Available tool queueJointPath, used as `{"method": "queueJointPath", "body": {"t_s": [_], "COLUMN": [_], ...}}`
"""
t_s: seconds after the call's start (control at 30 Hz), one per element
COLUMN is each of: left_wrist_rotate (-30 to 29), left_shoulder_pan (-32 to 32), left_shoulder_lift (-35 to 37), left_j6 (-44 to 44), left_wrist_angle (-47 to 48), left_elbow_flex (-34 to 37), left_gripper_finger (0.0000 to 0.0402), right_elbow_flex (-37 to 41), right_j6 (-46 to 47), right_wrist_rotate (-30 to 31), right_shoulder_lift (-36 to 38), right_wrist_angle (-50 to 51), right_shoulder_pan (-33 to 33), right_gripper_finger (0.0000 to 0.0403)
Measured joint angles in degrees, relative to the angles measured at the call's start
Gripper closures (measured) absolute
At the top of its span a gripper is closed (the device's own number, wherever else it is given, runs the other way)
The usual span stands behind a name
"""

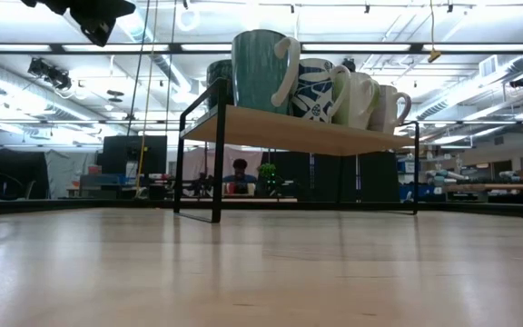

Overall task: Place coffee mugs
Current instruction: Return to Home Position

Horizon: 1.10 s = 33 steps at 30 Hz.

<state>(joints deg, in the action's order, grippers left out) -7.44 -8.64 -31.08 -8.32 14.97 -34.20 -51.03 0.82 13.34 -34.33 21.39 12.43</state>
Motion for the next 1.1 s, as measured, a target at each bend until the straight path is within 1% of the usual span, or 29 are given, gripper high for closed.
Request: {"method": "queueJointPath", "body": {"t_s": [0.1,0.2,0.37,0.4,0.57,0.7,0.83,0.97,1.1], "left_wrist_rotate": [0.0,0.0,0.0,0.0,0.0,0.0,2.6,3.8,3.5], "left_shoulder_pan": [0.0,0.0,0.0,0.0,0.0,0.0,0.0,0.0,0.2], "left_shoulder_lift": [0.0,0.0,0.0,0.0,0.9,3.7,7.2,10.2,12.8], "left_j6": [0.0,0.0,0.1,0.2,1.3,1.2,1.0,1.0,-0.2], "left_wrist_angle": [-0.1,-0.3,-1.0,-2.4,-11.5,-13.7,-18.9,-23.5,-24.4], "left_elbow_flex": [0.0,0.0,0.0,0.5,6.3,9.4,13.0,16.8,19.5], "left_gripper_finger": [0.0265,0.0265,0.0265,0.0265,0.0265,0.0265,0.0265,0.0265,0.0265], "right_elbow_flex": [4.1,8.4,15.4,16.7,20.9,23.1,26.1,29.7,32.0], "right_j6": [-1.9,-2.8,-3.3,-3.1,-2.1,-1.4,-1.4,-1.4,-1.2], "right_wrist_rotate": [-3.9,-5.3,-9.7,-10.1,-10.4,-11.7,-11.6,-11.7,-11.1], "right_shoulder_lift": [4.8,9.1,14.6,15.5,20.5,25.0,29.0,31.3,33.1], "right_wrist_angle": [-5.4,-10.7,-16.3,-17.5,-17.8,-17.9,-20.7,-22.7,-22.9], "right_shoulder_pan": [0.0,0.0,0.0,0.0,0.0,0.0,0.0,0.0,0.0], "right_gripper_finger": [0.0265,0.0265,0.0265,0.0265,0.0265,0.0265,0.0265,0.0265,0.0265]}}
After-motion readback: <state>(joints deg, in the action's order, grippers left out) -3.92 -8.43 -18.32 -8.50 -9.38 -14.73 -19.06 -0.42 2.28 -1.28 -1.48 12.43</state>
